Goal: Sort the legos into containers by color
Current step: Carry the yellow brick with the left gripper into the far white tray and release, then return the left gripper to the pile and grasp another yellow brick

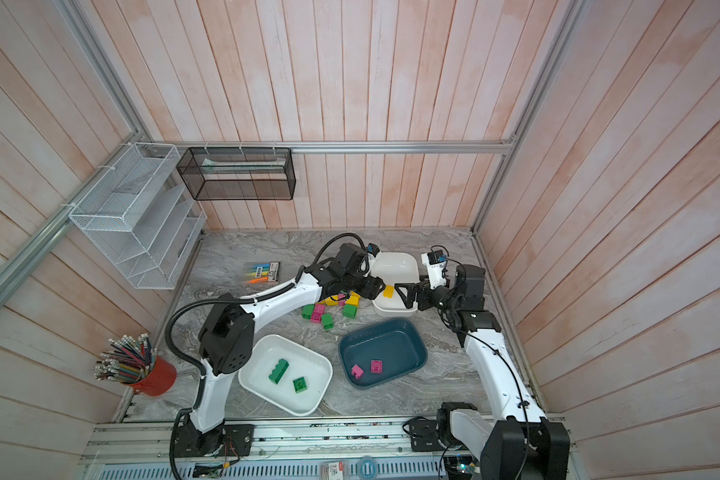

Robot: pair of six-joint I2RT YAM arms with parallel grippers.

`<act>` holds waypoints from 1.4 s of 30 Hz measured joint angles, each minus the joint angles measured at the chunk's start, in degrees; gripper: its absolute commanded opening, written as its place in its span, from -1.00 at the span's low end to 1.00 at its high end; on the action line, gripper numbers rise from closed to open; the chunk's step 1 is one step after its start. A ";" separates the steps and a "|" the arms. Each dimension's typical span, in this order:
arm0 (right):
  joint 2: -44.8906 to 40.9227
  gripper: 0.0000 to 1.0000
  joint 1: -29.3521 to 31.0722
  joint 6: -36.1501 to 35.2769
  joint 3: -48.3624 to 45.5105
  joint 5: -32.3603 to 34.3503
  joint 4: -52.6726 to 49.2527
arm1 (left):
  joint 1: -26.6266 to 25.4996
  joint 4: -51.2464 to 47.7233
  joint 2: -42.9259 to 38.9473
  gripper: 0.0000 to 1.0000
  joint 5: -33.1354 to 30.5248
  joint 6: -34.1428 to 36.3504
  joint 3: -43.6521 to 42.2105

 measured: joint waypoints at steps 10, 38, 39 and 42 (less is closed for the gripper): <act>2.16 0.96 1.73 0.42 -0.74 -2.93 1.42 | 5.75 -5.22 -13.99 0.48 -14.71 -4.55 -9.05; 4.76 0.96 2.19 0.33 -0.87 -3.17 1.62 | 11.43 -6.91 -0.90 0.40 -25.05 -14.78 -14.47; 4.81 0.96 2.19 0.33 -0.87 -3.17 1.60 | 11.52 -6.84 -0.28 0.40 -24.87 -14.82 -14.45; 4.92 0.96 2.19 0.24 -0.87 -3.17 1.60 | 11.89 -6.78 1.22 0.35 -24.68 -14.93 -14.34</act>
